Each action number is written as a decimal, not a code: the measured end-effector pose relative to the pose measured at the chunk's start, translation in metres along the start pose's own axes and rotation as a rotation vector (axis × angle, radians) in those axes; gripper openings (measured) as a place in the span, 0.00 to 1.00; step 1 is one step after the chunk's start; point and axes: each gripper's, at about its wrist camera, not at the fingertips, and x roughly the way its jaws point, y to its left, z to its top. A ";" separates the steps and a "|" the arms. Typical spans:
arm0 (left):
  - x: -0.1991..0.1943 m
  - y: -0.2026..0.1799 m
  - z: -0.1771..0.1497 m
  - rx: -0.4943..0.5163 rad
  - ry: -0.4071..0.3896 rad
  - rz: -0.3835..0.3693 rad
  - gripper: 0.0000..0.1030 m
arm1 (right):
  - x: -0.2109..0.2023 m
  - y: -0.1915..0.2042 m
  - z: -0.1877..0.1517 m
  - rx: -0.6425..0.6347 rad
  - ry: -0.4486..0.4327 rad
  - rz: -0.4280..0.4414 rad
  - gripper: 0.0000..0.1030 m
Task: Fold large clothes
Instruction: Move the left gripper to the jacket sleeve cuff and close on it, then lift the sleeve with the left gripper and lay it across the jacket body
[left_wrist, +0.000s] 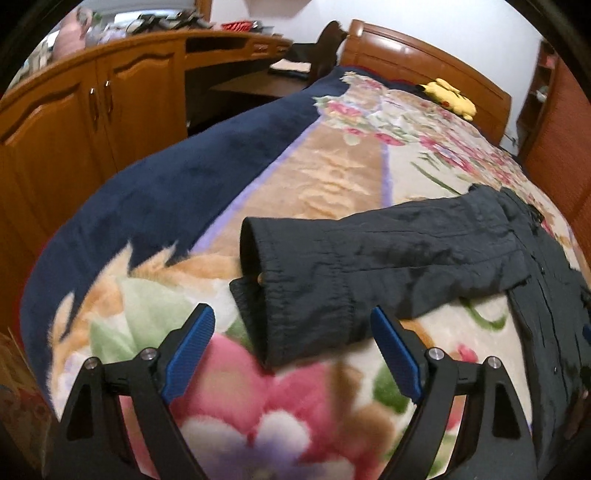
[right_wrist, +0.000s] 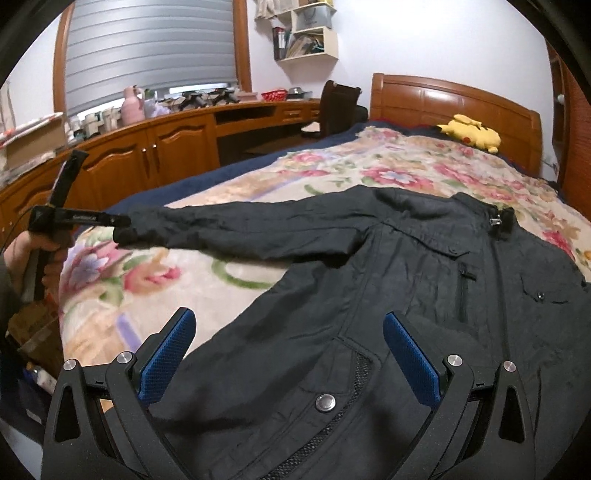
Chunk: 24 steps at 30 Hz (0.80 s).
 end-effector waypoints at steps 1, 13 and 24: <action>0.004 0.001 -0.001 -0.014 0.010 -0.005 0.84 | 0.000 -0.001 0.000 -0.002 -0.001 -0.001 1.00; 0.024 -0.014 -0.007 0.013 0.093 0.050 0.38 | -0.008 -0.003 0.003 -0.013 -0.008 0.004 1.00; -0.053 -0.100 0.027 0.162 -0.064 0.035 0.05 | -0.034 -0.023 0.005 -0.015 -0.028 -0.023 1.00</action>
